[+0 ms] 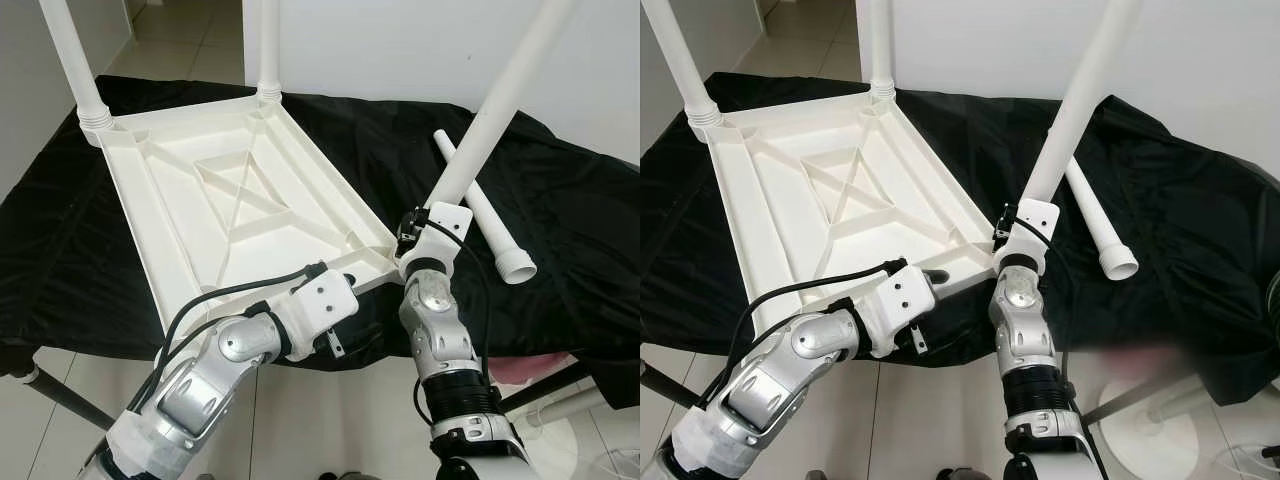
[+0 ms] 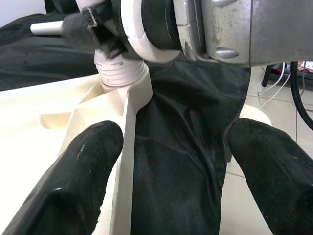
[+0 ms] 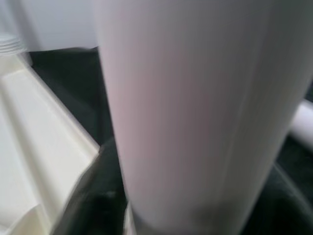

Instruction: Building children table

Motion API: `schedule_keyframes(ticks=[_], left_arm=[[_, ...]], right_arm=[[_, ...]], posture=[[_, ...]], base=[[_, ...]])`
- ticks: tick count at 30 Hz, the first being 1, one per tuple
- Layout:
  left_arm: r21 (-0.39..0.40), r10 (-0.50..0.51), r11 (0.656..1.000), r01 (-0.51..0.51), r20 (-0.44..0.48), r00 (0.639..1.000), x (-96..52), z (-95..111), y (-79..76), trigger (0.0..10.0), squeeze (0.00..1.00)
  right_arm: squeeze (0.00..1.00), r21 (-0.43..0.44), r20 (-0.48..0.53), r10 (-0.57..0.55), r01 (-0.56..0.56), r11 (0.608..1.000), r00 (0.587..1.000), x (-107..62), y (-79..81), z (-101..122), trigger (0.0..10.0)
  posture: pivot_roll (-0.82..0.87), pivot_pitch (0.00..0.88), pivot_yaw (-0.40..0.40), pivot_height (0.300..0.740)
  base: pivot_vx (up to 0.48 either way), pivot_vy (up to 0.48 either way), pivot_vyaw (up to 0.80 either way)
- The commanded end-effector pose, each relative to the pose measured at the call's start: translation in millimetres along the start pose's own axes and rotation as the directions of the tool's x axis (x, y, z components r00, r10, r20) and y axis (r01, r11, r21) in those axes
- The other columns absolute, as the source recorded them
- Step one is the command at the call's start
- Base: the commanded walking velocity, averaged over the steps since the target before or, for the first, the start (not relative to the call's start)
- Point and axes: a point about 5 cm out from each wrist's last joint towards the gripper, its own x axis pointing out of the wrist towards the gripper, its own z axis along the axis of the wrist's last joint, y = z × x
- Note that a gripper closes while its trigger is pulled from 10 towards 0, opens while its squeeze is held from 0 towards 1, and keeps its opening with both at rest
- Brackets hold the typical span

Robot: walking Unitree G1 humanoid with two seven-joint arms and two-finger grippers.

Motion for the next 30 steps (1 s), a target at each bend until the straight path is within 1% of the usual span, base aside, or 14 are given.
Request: schedule_keyframes(ticks=[1, 4, 6, 8, 9, 12, 13, 15, 17, 19, 20, 22, 28, 30], left_arm=[[0.0, -0.022, 1.0, 0.022, -0.007, 1.0, -0.4, 0, -3.5, 10.0, 0.0], [-0.002, -0.019, 1.0, 0.019, -0.005, 1.0, 0.2, 1, -3.7, 10.0, 0.0], [-0.003, -0.018, 1.0, 0.018, -0.005, 1.0, 0.4, 1, -4.0, 10.0, 0.0], [0.001, -0.016, 1.0, 0.016, -0.005, 1.0, -0.3, 1, -3.4, 10.0, 0.0], [0.012, -0.01, 1.0, 0.01, -0.008, 1.0, -0.9, 0, -2.0, 10.0, 0.0], [0.02, -0.005, 1.0, 0.006, -0.01, 1.0, -1.4, 0, -1.0, 10.0, 0.0], [0.025, 0.0, 1.0, 0.0, -0.014, 1.0, -1.8, -1, 0.7, 10.0, 0.0], [0.029, 0.014, 0.999, -0.013, -0.022, 1.0, -2.9, -3, 5.4, 10.0, 0.0], [0.029, 0.017, 0.999, -0.016, -0.023, 1.0, -3.2, -3, 6.6, 10.0, 0.0], [0.033, 0.029, 0.999, -0.028, -0.027, 0.999, -4.7, -3, 11.3, 10.0, 0.0], [0.033, 0.029, 0.999, -0.028, -0.027, 0.999, -4.7, -3, 11.3, 10.0, 0.0], [0.038, 0.038, 0.999, -0.037, -0.032, 0.999, -5.8, -4, 14.5, 10.0, 0.0], [0.039, 0.04, 0.998, -0.038, -0.032, 0.999, -5.6, -4, 15.5, 10.0, 0.0], [0.04, 0.039, 0.998, -0.037, -0.031, 0.999, -5.9, -4, 15.3, 10.0, 0.0]], right_arm=[[1.0, 0.025, -0.037, 0.025, -0.024, 0.999, 0.999, -3.0, -0.3, -8, 10.0], [1.0, 0.034, 0.02, 0.083, -0.084, 0.996, 0.996, -6.3, 0.1, 0, 10.0], [1.0, 0.036, 0.033, 0.089, -0.09, 0.995, 0.995, -8.2, 0.2, 2, 10.0], [1.0, 0.047, 0.066, 0.128, -0.132, 0.99, 0.99, -15.1, -2.7, 4, 10.0], [0.4, 0.032, 0.079, 0.145, -0.148, 0.988, 0.986, -19.7, -6.1, 4, 10.0], [0.4, 0.02, 0.086, 0.157, -0.159, 0.987, 0.984, -22.8, -8.5, 4, 10.0], [0.0, 0.017, 0.083, 0.161, -0.163, 0.986, 0.983, -26.8, -12.6, 3, 10.0], [0.0, 0.012, 0.087, 0.172, -0.173, 0.985, 0.981, -33.9, -18.2, 0, 10.0], [0.0, 0.011, 0.088, 0.175, -0.176, 0.984, 0.981, -35.6, -19.4, 0, 10.0], [0.0, 0.012, 0.078, 0.18, -0.182, 0.983, 0.981, -44.6, -23.4, -4, 10.0], [0.0, 0.012, 0.078, 0.18, -0.182, 0.983, 0.981, -44.6, -23.4, -4, 10.0], [0.0, 0.021, 0.075, 0.189, -0.191, 0.981, 0.979, -52.6, -25.9, -7, 10.0], [0.0, 0.023, 0.073, 0.192, -0.194, 0.981, 0.979, -56.0, -27.5, -7, 10.0], [0.0, 0.013, 0.071, 0.205, -0.206, 0.978, 0.976, -61.8, -30.1, -8, 10.0]], posture=[[0.02, 0.115, -0.091, 0.74], [0.02, 0.113, -0.09, 0.74], [0.02, 0.113, -0.09, 0.74], [0.02, 0.114, -0.087, 0.74], [0.02, 0.114, -0.087, 0.74], [0.02, 0.114, -0.087, 0.74], [0.02, 0.114, -0.087, 0.74], [0.01, 0.113, -0.083, 0.74], [0.01, 0.113, -0.083, 0.74], [0.01, 0.111, -0.08, 0.74], [0.01, 0.111, -0.08, 0.74], [0.0, 0.112, -0.079, 0.74], [0.0, 0.109, -0.077, 0.74], [0.0, 0.11, -0.075, 0.74]], base=[[0.0, 0.0, 0.0], [0.0, 0.0, 0.0], [0.0, 0.0, 0.0], [0.0, 0.0, 0.0], [0.0, 0.0, 0.0], [0.0, 0.0, 0.0], [0.0, 0.0, 0.0], [0.0, 0.0, 0.0], [0.0, 0.0, 0.0], [0.0, 0.0, 0.0], [0.0, 0.0, 0.0], [0.0, 0.0, 0.0], [0.0, 0.0, 0.0], [0.0, 0.0, 0.0]])
